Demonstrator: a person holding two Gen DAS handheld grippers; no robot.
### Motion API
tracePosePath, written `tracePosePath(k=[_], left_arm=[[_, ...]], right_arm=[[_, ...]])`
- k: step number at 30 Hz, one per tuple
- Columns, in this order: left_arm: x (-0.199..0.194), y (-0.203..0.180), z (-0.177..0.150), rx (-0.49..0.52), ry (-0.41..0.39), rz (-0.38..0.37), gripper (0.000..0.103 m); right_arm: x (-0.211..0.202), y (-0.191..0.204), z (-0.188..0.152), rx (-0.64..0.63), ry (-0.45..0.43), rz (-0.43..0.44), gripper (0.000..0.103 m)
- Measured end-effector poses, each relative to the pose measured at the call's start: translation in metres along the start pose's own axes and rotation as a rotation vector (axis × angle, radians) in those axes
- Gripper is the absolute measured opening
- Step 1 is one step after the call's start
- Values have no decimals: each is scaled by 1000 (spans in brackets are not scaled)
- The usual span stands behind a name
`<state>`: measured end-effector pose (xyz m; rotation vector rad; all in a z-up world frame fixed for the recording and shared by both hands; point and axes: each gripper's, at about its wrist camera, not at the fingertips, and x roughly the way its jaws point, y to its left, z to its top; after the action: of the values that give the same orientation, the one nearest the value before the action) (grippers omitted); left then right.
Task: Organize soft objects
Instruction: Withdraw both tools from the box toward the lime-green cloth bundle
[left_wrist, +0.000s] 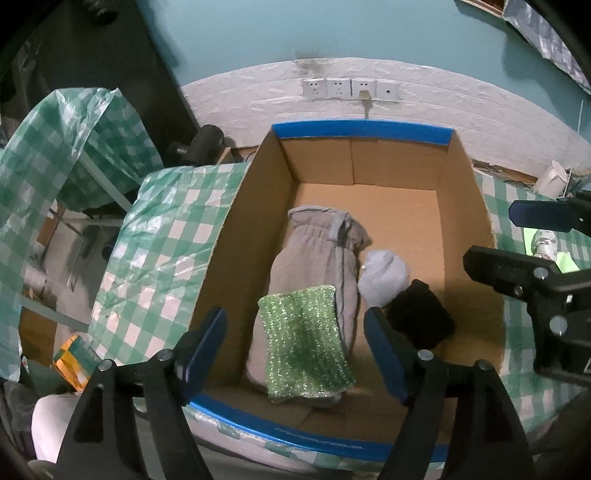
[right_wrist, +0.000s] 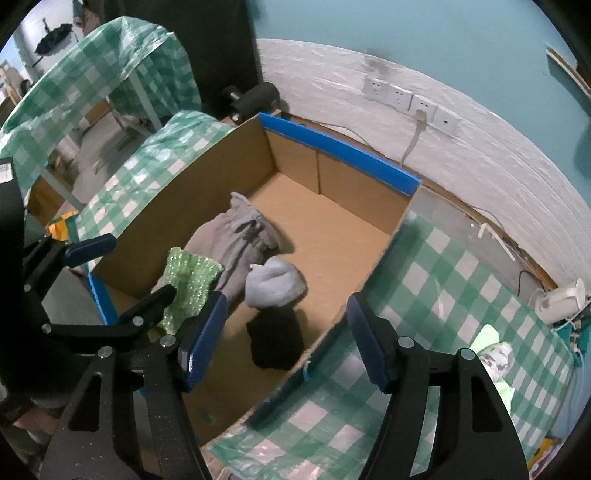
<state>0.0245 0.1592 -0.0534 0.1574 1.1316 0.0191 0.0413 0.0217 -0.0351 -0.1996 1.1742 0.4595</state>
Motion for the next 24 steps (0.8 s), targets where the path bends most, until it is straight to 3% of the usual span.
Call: tracePosePath(k=[24], left_arm=[[-25,-62,15,114,-59,-39,80]], right_arm=[[-30,-62,-36,93,-33,-85,69]])
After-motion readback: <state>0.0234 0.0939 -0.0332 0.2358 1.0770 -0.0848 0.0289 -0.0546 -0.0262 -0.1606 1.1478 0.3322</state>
